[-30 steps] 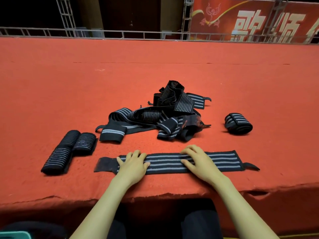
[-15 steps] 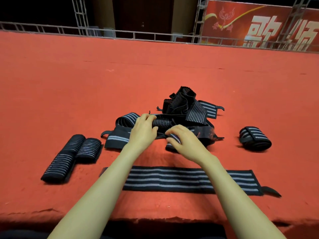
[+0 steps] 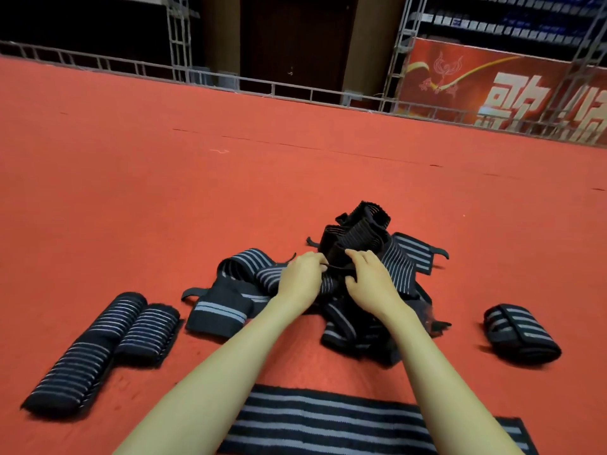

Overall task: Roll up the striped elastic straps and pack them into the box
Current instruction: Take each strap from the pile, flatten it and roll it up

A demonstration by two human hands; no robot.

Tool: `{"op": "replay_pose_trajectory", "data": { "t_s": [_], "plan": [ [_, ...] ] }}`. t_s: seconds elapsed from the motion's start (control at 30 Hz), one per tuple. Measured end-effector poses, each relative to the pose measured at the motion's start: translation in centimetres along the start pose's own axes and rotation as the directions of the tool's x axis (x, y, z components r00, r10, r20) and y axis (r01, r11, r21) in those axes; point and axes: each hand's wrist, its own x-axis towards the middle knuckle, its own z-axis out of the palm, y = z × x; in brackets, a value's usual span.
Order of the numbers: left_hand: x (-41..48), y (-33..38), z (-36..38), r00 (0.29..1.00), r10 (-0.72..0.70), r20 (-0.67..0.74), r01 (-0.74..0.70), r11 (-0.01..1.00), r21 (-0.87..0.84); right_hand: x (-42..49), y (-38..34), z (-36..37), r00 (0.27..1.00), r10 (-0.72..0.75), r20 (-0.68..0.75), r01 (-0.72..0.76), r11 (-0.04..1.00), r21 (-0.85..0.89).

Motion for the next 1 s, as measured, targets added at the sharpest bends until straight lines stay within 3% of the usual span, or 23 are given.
{"op": "replay_pose_trajectory", "data": {
  "t_s": [0.2, 0.37, 0.53, 0.73, 0.83, 1.0],
  "plan": [
    [-2.3, -2.0, -2.4, 0.968, -0.162, -0.19, 0.099, 0.948, -0.303, -0.6, 2.4, -0.9, 0.997, 0.079, 0.009, -0.079, 0.997, -0.024],
    [-3.9, -0.9, -4.2, 0.978, -0.151, -0.147, 0.086, 0.922, -0.378, -1.0, 2.5, -0.8, 0.994, 0.08, -0.071, -0.076, 0.995, 0.064],
    [-4.9, 0.7, -5.1, 0.991, -0.047, -0.122, -0.007, 0.914, -0.406, -2.8, 3.3, -1.5, 0.966, 0.088, -0.244, -0.028, 0.97, 0.242],
    [-4.5, 4.3, -6.6, 0.957, 0.13, -0.259, -0.226, 0.893, -0.389, -4.1, 4.4, -3.0, 0.953, 0.11, -0.281, -0.031, 0.962, 0.273],
    [-4.3, 5.8, -7.1, 0.936, 0.151, -0.318, -0.277, 0.872, -0.403, -4.0, 4.1, -3.7, 0.928, 0.176, -0.328, -0.058, 0.939, 0.34],
    [-5.1, 4.5, -8.1, 0.913, -0.057, -0.404, -0.185, 0.824, -0.536, -4.1, 4.7, -4.2, 0.87, 0.327, -0.369, -0.216, 0.925, 0.312]
  ]
}}
